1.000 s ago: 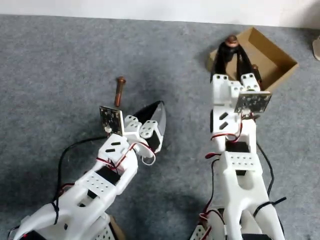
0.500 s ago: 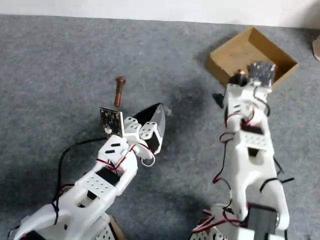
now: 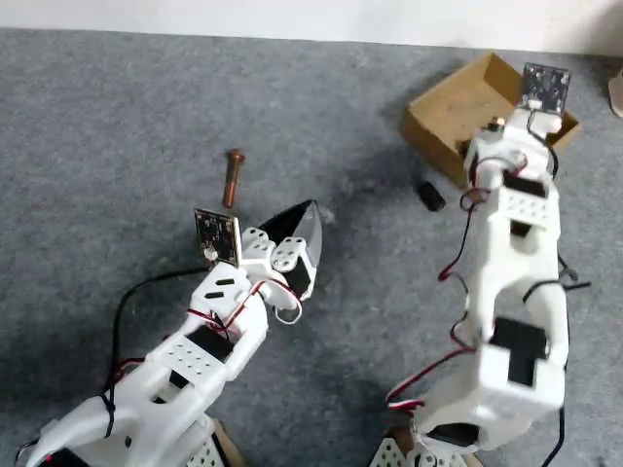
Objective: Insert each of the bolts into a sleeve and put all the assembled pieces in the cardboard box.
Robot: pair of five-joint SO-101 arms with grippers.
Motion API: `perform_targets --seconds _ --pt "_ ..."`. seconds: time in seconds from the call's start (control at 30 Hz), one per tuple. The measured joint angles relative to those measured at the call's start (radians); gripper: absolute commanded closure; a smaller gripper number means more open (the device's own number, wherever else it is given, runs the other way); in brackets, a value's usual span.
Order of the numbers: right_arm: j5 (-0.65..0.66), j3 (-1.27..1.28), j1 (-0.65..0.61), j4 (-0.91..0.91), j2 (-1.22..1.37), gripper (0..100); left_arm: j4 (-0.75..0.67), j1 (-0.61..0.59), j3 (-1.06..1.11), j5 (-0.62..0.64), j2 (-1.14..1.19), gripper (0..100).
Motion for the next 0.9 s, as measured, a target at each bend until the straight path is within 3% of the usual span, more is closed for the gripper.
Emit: perform_targets --seconds 0.37,0.6,0.9 --pt "0.121 -0.621 -0.005 0.333 0.466 98.3 0.000 0.000 0.000 0.000 0.000 98" --pt "0.124 -1.011 -0.005 0.517 0.678 81.8 0.000 0.000 0.000 0.000 0.000 98" --pt "0.123 -1.352 -0.025 0.729 0.825 81.7 0.000 0.000 0.000 0.000 0.000 98"
